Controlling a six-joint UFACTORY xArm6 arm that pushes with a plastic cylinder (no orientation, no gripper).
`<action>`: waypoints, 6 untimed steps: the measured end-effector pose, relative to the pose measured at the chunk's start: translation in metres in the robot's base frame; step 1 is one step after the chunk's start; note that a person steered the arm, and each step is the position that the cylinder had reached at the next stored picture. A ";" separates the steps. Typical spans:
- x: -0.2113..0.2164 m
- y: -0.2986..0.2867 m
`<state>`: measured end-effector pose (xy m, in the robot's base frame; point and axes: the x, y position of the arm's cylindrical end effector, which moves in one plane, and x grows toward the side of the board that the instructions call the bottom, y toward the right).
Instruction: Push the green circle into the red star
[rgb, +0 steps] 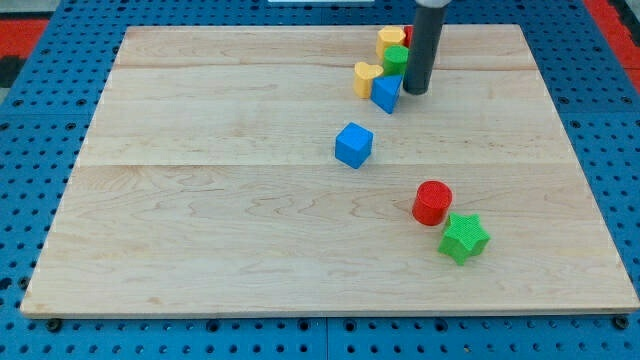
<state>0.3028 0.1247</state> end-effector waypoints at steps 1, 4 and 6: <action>-0.007 -0.058; -0.028 -0.081; 0.016 0.028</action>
